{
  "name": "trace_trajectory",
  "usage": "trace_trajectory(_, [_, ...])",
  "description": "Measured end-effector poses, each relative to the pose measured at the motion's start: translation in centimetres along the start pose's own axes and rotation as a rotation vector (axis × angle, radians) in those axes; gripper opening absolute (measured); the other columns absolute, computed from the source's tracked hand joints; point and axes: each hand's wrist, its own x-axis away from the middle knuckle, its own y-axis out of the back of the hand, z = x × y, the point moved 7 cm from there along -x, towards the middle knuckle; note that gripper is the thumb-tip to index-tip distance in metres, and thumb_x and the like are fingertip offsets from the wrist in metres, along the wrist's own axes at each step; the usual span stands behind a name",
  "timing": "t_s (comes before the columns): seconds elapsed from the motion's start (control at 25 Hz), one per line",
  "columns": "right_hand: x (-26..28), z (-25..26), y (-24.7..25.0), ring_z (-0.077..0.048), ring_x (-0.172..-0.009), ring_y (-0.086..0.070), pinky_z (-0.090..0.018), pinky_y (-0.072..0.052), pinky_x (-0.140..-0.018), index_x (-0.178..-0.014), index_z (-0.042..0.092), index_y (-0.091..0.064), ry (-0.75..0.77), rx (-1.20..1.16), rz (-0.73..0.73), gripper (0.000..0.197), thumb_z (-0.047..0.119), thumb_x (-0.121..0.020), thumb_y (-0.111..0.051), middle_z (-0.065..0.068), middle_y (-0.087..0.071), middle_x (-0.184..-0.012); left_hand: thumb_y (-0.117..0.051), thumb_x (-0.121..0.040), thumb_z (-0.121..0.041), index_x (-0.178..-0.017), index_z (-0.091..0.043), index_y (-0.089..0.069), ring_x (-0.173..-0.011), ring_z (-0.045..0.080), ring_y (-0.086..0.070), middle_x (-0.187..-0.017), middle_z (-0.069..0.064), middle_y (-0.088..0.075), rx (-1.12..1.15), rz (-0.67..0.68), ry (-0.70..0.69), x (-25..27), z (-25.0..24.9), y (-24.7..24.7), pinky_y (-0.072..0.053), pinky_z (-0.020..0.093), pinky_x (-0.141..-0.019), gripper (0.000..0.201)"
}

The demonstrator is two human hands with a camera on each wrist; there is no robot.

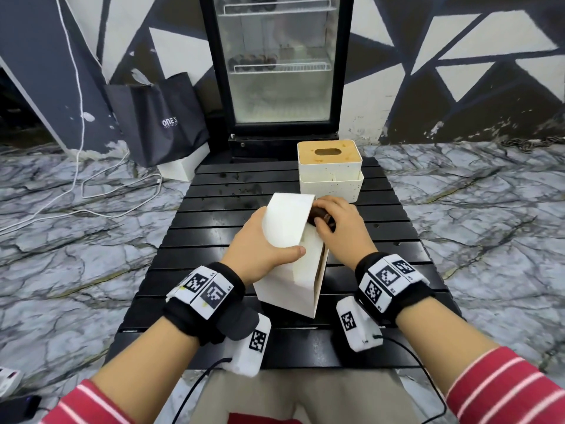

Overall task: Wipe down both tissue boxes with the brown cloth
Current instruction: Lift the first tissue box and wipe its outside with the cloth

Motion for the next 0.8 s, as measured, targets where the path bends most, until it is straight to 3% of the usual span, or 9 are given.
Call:
trace_trajectory(0.16, [1.6,-0.4,2.2,-0.022,-0.110,-0.048,-0.026,-0.037,-0.094,-0.111,0.017,-0.061,-0.096,-0.102,-0.111,0.028,0.007,-0.086,-0.054,-0.001,-0.055,-0.115,-0.071,-0.047,-0.051,-0.117,-0.032,-0.045,-0.107,0.008,-0.053,-0.116,-0.013,-0.055,-0.006,-0.002,0.016,-0.5,0.1,-0.2,-0.041,0.022,-0.082,0.077])
trace_trajectory(0.24, [3.8,0.2,3.2,-0.015,-0.106,-0.052,-0.018,-0.039,-0.089,-0.108,0.017,-0.061,-0.085,-0.183,-0.153,0.027,0.006,-0.084,-0.056,0.005,-0.055,-0.110,-0.074,-0.047,-0.050,-0.111,-0.032,-0.047,-0.103,0.008,-0.054,-0.111,-0.013,-0.057,-0.008,0.016,0.039,-0.7,-0.3,-0.1,-0.042,0.023,-0.082,0.071])
trace_trajectory(0.32, [5.9,1.7,3.2,-0.008,-0.104,-0.052,-0.010,-0.037,-0.088,-0.105,0.019,-0.061,-0.011,-0.223,-0.142,0.028,0.006,-0.080,-0.060,0.012,-0.055,-0.106,-0.082,-0.056,-0.045,-0.098,-0.036,-0.048,-0.093,0.002,-0.055,-0.099,-0.016,-0.057,-0.047,0.067,0.039,-0.6,-0.9,-0.1,-0.041,0.014,-0.073,0.054])
trace_trajectory(0.4, [7.3,2.8,2.5,-0.004,-0.104,-0.051,-0.009,-0.036,-0.091,-0.102,0.020,-0.061,0.056,-0.243,-0.112,0.028,0.013,-0.076,-0.061,0.019,-0.054,-0.104,-0.082,-0.065,-0.044,-0.096,-0.032,-0.045,-0.088,-0.002,-0.052,-0.093,-0.021,-0.052,-0.071,0.057,0.053,-0.3,-0.7,0.2,-0.037,0.012,-0.065,0.049])
trace_trajectory(0.56, [7.7,2.7,1.0,-0.011,-0.111,-0.047,-0.017,-0.031,-0.097,-0.108,0.020,-0.063,0.055,-0.207,-0.025,0.034,0.021,-0.075,-0.058,0.013,-0.053,-0.113,-0.069,-0.058,-0.063,-0.106,-0.029,-0.056,-0.096,0.005,-0.059,-0.102,-0.014,-0.063,-0.046,0.014,0.030,0.1,0.3,-0.2,-0.045,0.028,-0.078,0.060])
trace_trajectory(0.68, [6.7,2.5,0.3,-0.014,-0.115,-0.044,-0.013,-0.025,-0.096,-0.113,0.020,-0.062,0.026,-0.154,0.000,0.033,0.018,-0.081,-0.059,0.005,-0.055,-0.122,-0.067,-0.056,-0.066,-0.104,-0.030,-0.059,-0.097,0.010,-0.062,-0.102,-0.009,-0.066,-0.041,0.014,0.022,-0.5,1.2,-0.6,-0.049,0.038,-0.089,0.060])
trace_trajectory(0.8, [7.0,3.1,-0.7,-0.011,-0.114,-0.040,-0.006,-0.021,-0.096,-0.115,0.017,-0.061,0.048,-0.133,-0.025,0.036,0.028,-0.081,-0.054,0.005,-0.055,-0.120,-0.068,-0.057,-0.067,-0.107,-0.028,-0.058,-0.099,0.012,-0.062,-0.103,-0.008,-0.066,-0.033,-0.016,0.019,-0.8,2.0,-0.7,-0.050,0.039,-0.088,0.064])
